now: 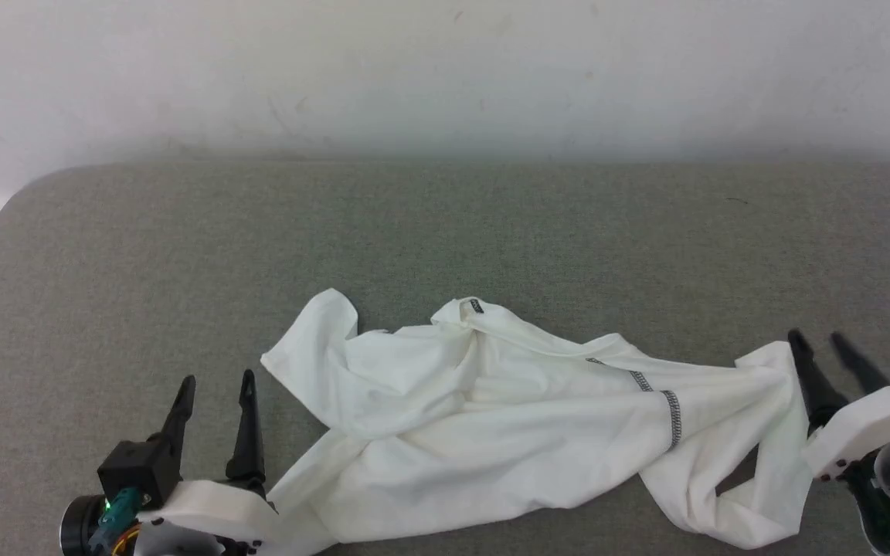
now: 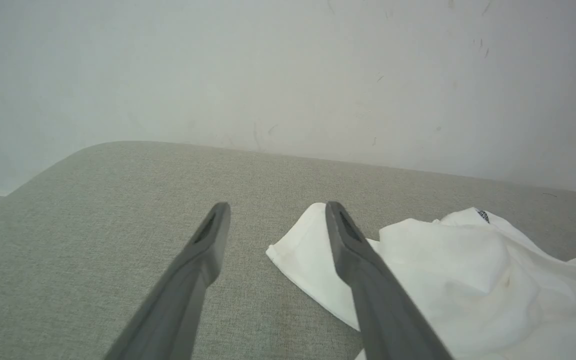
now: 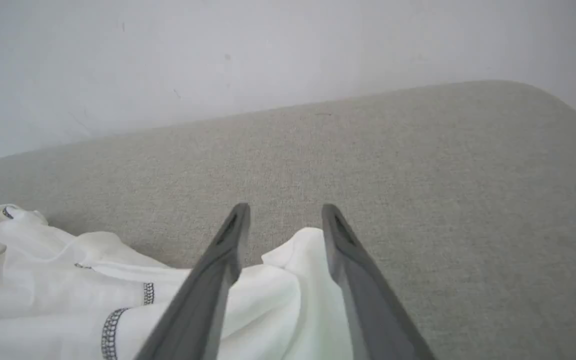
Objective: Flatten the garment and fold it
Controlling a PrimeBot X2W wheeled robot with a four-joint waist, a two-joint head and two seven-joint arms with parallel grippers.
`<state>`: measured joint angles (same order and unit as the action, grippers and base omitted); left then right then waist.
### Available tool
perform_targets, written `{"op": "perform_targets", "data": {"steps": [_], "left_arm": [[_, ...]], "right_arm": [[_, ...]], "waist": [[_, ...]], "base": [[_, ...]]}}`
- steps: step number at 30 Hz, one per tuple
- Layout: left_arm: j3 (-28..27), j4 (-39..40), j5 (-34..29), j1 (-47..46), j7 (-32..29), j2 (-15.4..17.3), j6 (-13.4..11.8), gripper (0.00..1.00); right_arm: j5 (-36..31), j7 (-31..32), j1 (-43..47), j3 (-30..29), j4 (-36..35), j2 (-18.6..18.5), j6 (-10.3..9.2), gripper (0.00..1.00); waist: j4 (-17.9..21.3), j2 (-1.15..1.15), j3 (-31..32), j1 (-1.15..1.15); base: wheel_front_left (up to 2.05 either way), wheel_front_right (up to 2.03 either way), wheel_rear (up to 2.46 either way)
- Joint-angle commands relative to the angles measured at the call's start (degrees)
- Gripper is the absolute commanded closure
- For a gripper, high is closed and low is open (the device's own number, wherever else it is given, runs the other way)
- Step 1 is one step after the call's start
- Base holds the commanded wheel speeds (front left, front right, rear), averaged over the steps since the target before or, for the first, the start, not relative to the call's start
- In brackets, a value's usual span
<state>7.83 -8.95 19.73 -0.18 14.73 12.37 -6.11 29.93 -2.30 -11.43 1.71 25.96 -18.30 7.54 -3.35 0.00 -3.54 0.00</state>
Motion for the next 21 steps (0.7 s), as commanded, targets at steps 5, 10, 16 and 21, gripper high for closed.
{"op": "perform_targets", "data": {"steps": [5, 10, 16, 21], "left_arm": [[-0.4, -1.1, -0.7, 0.0, 0.3, 0.1, 0.5, 0.00], [0.0, -2.3, -0.7, -0.4, -0.2, 0.7, 0.8, 0.00], [1.6, -4.7, -0.2, -3.7, -5.5, 1.3, 2.1, 0.00], [3.9, -10.2, 1.7, -10.7, -16.4, 1.8, 4.9, 0.00]], "right_arm": [[-9.7, -6.5, 2.9, -3.9, -7.0, 4.5, -0.05, 0.00], [-17.7, -6.1, 8.1, -4.2, -16.8, 10.3, -0.05, 0.00], [-20.9, -2.2, 15.5, -1.3, -27.4, 13.7, -0.05, 0.00], [-21.2, 0.8, 18.3, 0.8, -33.1, 14.5, -0.05, 0.00]], "waist": [[1.0, 0.00, 1.8, 0.00], [1.4, 0.00, 2.9, 0.00], [1.8, 0.00, 3.0, 0.00], [3.1, 0.00, 1.1, 0.00]], "base": [[0.00, 0.00, 0.00], [0.00, 0.00, 0.00], [0.00, 0.00, 0.00], [0.00, 0.00, 0.00]]}}
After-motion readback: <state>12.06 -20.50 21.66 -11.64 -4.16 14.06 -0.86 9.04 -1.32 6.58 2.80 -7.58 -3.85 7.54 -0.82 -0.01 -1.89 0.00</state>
